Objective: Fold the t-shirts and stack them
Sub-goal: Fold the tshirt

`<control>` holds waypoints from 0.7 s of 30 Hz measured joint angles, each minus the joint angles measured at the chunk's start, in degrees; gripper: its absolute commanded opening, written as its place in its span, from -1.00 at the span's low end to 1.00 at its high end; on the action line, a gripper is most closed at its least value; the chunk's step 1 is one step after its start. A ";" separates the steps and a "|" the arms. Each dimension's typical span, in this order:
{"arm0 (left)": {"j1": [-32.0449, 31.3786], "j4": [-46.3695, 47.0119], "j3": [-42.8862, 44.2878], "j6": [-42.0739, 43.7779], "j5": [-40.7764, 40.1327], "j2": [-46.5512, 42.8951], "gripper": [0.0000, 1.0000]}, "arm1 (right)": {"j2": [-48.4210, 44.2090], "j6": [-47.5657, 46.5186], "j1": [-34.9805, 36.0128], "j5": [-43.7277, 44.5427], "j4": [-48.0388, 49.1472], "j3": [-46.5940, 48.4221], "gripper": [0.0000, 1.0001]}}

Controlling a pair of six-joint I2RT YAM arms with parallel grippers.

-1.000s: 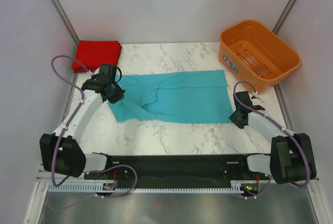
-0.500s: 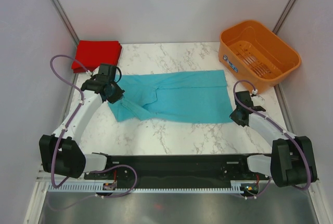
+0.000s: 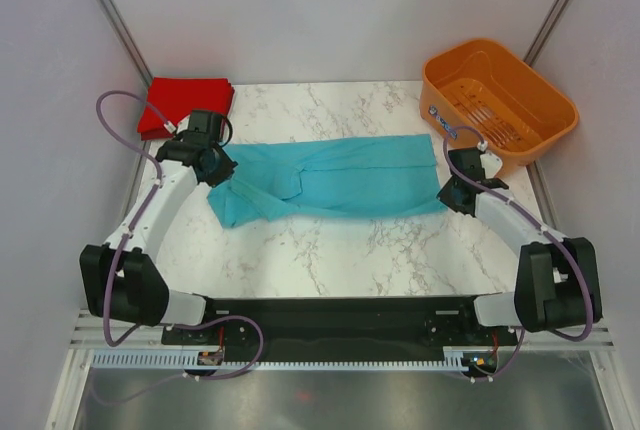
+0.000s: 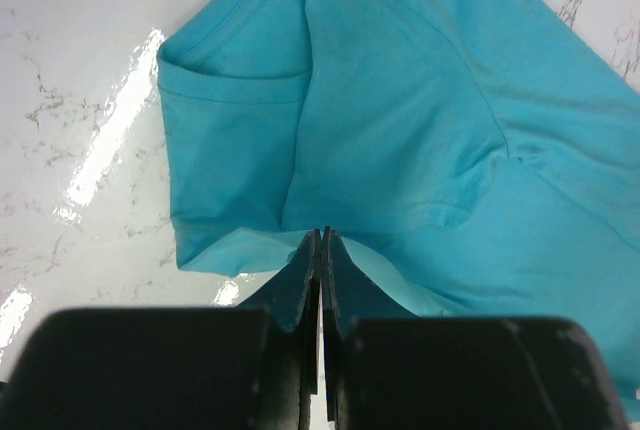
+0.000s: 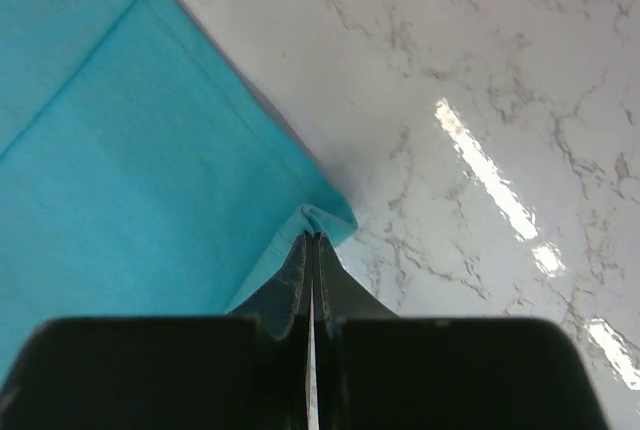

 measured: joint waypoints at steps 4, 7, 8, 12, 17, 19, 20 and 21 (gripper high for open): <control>1.22 0.09 2.60 1.01 -0.17 2.27 -0.95 | 3.43 -1.49 0.00 -0.59 1.05 3.50 -1.00; 2.08 -0.07 5.29 2.25 -0.15 4.79 -0.95 | 6.40 -2.56 0.02 -0.96 1.49 6.19 -1.00; 2.36 0.00 6.29 2.64 -0.13 5.68 -0.95 | 7.37 -2.99 0.02 -1.01 1.53 7.19 -1.00; 3.65 0.04 9.51 4.20 0.11 9.03 -0.95 | 10.43 -4.04 0.02 -1.03 1.79 11.10 -1.00; 4.52 0.07 15.34 7.78 3.30 16.24 -0.95 | 15.19 -4.92 0.00 -1.14 2.54 15.87 -1.00; 4.55 0.48 17.40 9.46 4.98 19.65 -0.95 | 17.05 -5.11 0.02 -1.05 2.60 17.29 -1.00; 4.55 0.50 18.08 10.14 5.57 21.03 -0.95 | 18.01 -5.20 0.02 -0.90 2.60 17.94 -1.00; 4.55 0.52 18.45 10.62 6.01 21.97 -0.96 | 18.91 -5.35 0.02 -0.66 2.58 18.53 -1.00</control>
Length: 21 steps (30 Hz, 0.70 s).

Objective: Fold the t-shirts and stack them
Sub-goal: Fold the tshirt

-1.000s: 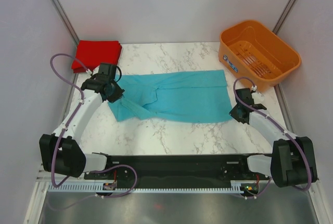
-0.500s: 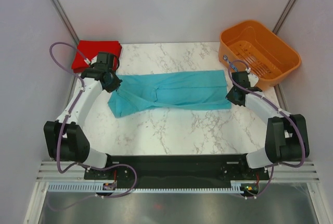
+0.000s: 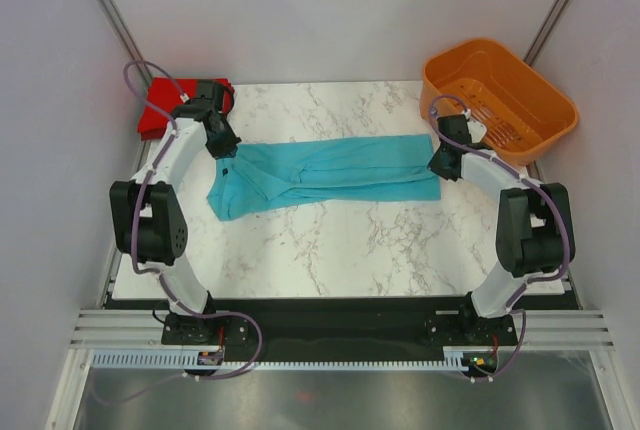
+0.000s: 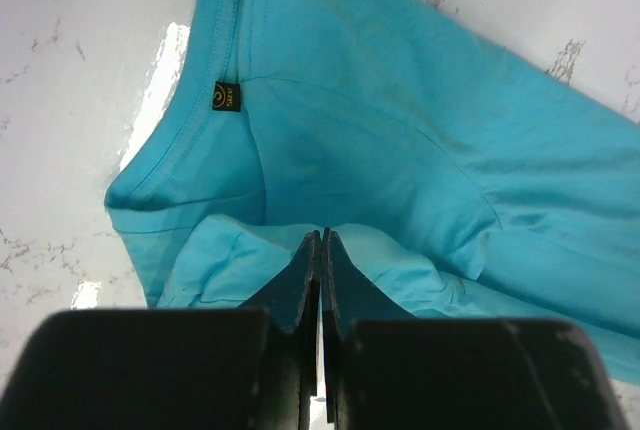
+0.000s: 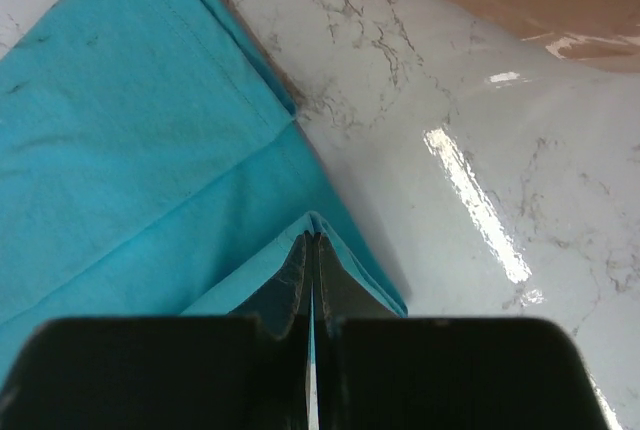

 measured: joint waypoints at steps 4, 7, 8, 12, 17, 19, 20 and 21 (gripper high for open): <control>0.00 -0.11 1.46 1.66 0.39 3.63 -0.95 | 3.10 -0.57 0.00 0.92 -0.46 2.54 -1.00; 0.07 -0.15 2.64 2.25 0.35 5.29 -0.95 | 5.16 -0.87 0.00 1.99 -0.83 4.74 -1.00; 0.15 -0.15 3.17 2.43 0.33 5.77 -0.95 | 5.75 -0.87 0.00 2.38 -1.18 5.51 -1.00; 0.26 -0.04 5.51 2.97 0.15 7.52 -0.95 | 7.69 -1.11 0.00 3.67 -2.27 8.15 -1.00; 0.44 -0.26 7.45 3.32 -1.07 10.23 -0.95 | 9.20 -1.97 0.00 4.94 -3.82 9.81 -1.00; 0.61 -0.66 8.04 3.56 -1.81 11.26 -0.95 | 9.62 -2.12 0.00 5.38 -4.20 10.19 -1.00; 0.68 -0.74 8.31 3.67 -2.01 11.65 -0.95 | 9.84 -2.12 0.00 5.55 -4.33 10.32 -1.00; 0.81 -0.79 8.55 3.85 -2.29 12.02 -0.95 | 10.21 -2.12 0.00 5.81 -4.59 10.62 -1.00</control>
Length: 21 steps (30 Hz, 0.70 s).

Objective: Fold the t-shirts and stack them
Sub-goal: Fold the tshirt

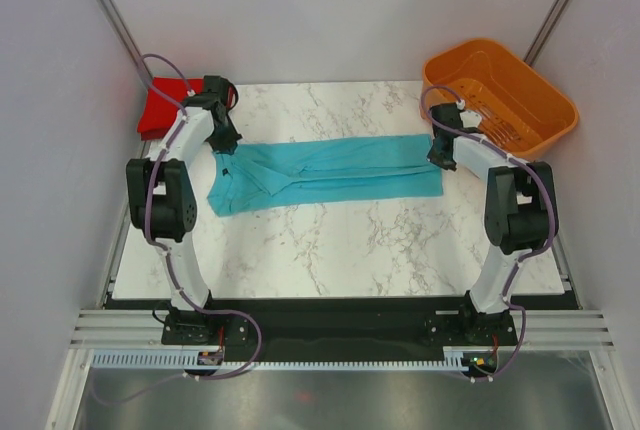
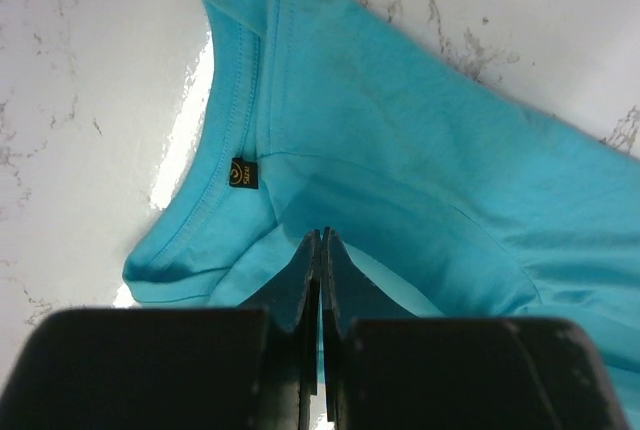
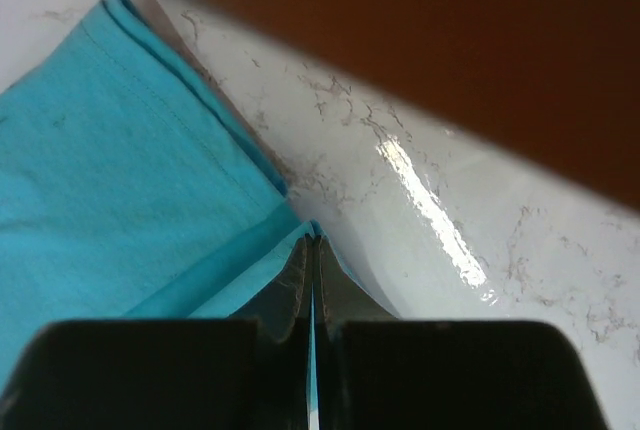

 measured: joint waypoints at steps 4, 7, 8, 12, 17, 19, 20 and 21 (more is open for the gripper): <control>0.48 -0.35 1.33 0.59 -0.83 1.53 -0.95 | 1.42 0.02 -0.02 1.09 0.26 1.16 -1.00; 0.70 -0.46 2.08 0.92 -0.79 2.29 -0.95 | 2.01 0.04 -0.02 1.46 0.28 1.81 -1.00; 0.70 -0.50 2.40 1.14 -0.72 2.60 -0.95 | 2.12 0.02 -0.02 1.40 0.24 1.97 -1.00; 0.70 -0.74 3.54 1.97 -0.66 3.80 -0.95 | 2.47 0.02 0.00 0.79 -0.07 2.71 -1.00; 0.70 -1.73 3.58 2.78 -0.63 4.15 -0.95 | 2.56 0.15 0.20 0.13 -0.37 3.13 -0.95; 0.70 -1.95 3.58 3.10 -0.66 4.15 -0.95 | 2.58 0.48 0.35 0.07 -0.37 3.13 -0.92; 0.68 -2.01 3.58 3.23 -0.72 4.15 -0.96 | 2.58 0.59 0.39 0.04 -0.37 3.13 -0.91; 0.68 -2.12 3.58 3.39 -0.83 4.15 -0.96 | 2.60 0.68 0.42 0.07 -0.37 3.13 -0.90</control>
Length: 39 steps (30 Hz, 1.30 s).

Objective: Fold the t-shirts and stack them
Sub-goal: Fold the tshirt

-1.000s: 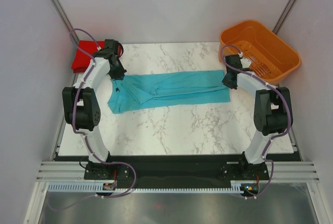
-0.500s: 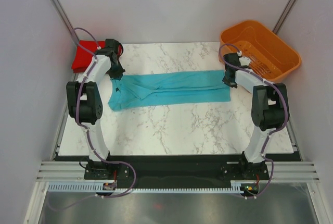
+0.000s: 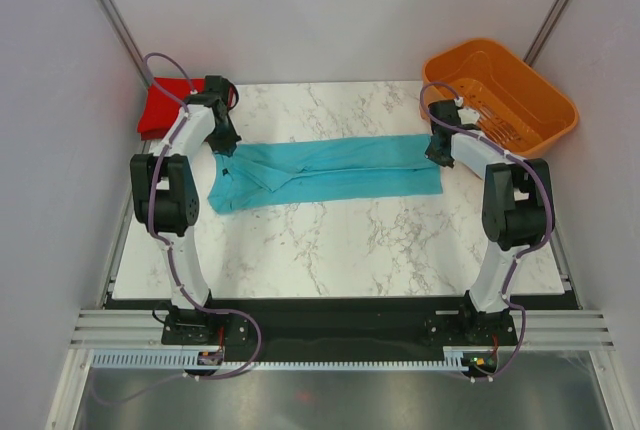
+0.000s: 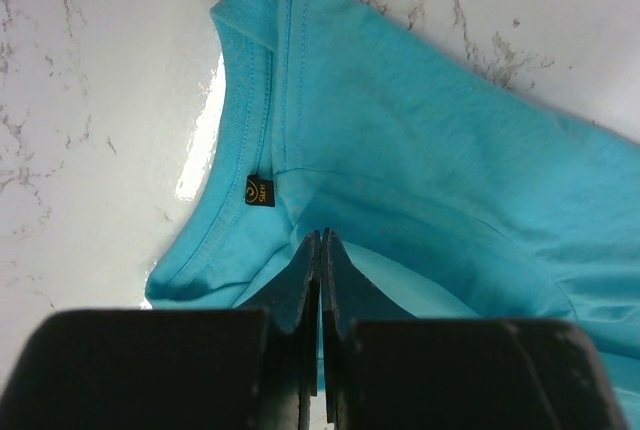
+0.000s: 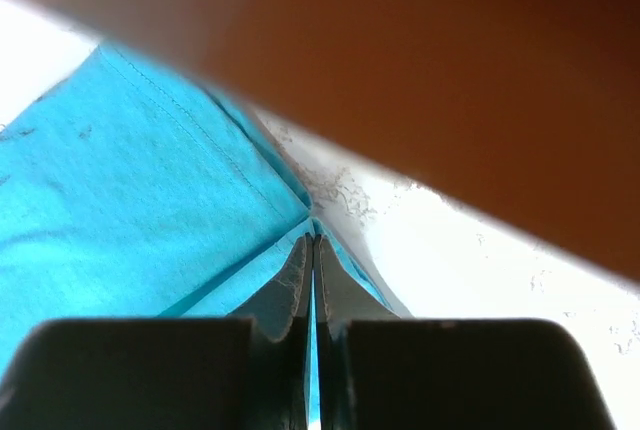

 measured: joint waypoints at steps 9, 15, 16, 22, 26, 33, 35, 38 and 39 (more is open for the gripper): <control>0.00 -3.91 2.47 1.33 -0.59 0.11 -0.85 | 0.24 -0.44 0.42 0.28 -3.28 2.67 -0.32; 0.02 -6.93 7.50 0.96 -3.37 -1.36 -0.56 | -4.02 -1.81 2.56 -0.79 -6.86 2.32 -0.32; 0.02 -7.48 7.50 0.94 -3.72 -2.08 -0.55 | -5.09 -2.03 2.95 -1.29 -6.93 1.64 -0.33; 0.07 -8.35 2.91 0.37 -4.02 -9.55 -0.54 | -8.37 -4.76 4.63 -6.08 -5.92 -2.58 -0.37; -0.04 -6.99 -5.62 -0.52 0.20 -15.13 -0.54 | -8.31 -6.62 4.70 -7.98 -5.25 -4.55 -0.35; -0.24 -1.70 -25.92 -2.91 8.52 -18.40 -0.31 | -7.52 -8.20 4.70 -8.31 -3.72 -7.43 -0.33; -0.28 -1.18 -28.85 -3.67 9.49 -18.40 -0.28 | -7.02 -8.81 4.70 -8.13 -2.73 -8.41 -0.33; -0.33 0.79 -31.10 -4.83 9.53 -18.40 -0.24 | -6.23 -10.10 4.70 -7.78 -1.27 -9.99 -0.33; -0.33 1.25 -31.45 -5.22 9.42 -18.40 -0.24 | -5.88 -10.45 4.70 -7.45 -0.96 -10.29 -0.33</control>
